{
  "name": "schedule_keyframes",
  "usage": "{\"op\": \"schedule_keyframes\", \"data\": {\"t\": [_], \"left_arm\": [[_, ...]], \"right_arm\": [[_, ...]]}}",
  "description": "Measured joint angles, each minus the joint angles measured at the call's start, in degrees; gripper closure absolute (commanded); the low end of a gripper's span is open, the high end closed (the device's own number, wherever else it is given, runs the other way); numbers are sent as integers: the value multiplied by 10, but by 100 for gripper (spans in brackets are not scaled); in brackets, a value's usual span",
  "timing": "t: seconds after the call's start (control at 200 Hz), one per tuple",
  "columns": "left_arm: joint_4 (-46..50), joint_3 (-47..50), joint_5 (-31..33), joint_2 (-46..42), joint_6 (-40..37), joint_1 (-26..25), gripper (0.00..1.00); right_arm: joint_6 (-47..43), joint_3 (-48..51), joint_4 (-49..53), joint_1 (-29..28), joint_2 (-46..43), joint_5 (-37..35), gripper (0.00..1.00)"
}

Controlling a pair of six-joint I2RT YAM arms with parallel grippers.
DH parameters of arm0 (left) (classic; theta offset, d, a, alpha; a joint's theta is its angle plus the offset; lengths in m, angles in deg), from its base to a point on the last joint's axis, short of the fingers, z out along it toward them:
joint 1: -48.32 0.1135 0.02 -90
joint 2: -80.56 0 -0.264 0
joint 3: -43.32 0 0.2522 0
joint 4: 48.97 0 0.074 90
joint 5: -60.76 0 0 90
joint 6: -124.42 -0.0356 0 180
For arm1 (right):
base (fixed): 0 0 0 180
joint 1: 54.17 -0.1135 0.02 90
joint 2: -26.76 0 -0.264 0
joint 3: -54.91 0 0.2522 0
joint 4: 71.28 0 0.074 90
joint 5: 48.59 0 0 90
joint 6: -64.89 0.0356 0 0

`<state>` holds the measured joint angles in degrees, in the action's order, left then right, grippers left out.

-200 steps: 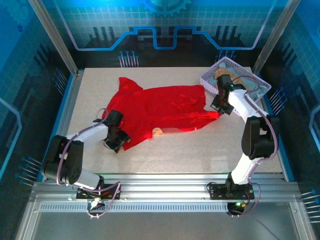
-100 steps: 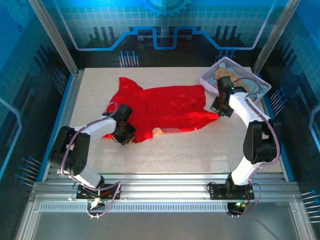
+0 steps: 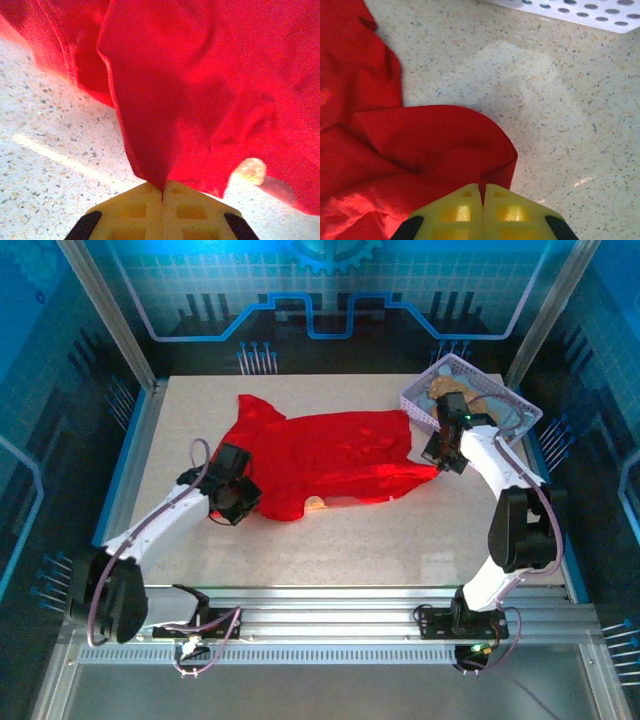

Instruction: Fold and stack the t-shirts

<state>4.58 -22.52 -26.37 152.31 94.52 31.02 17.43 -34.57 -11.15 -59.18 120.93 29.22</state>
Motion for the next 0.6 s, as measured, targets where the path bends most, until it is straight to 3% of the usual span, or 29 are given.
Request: {"op": "schedule_keyframes", "data": {"t": [0.39, 0.6], "left_arm": [[-12, -331, 75, 1, -20, 110, 100], [-30, -386, 157, -82, -35, 114, 100]], "right_arm": [[-16, -121, -59, -7, -116, 68, 100], [-24, -147, -71, -8, -239, 99, 100]]}}
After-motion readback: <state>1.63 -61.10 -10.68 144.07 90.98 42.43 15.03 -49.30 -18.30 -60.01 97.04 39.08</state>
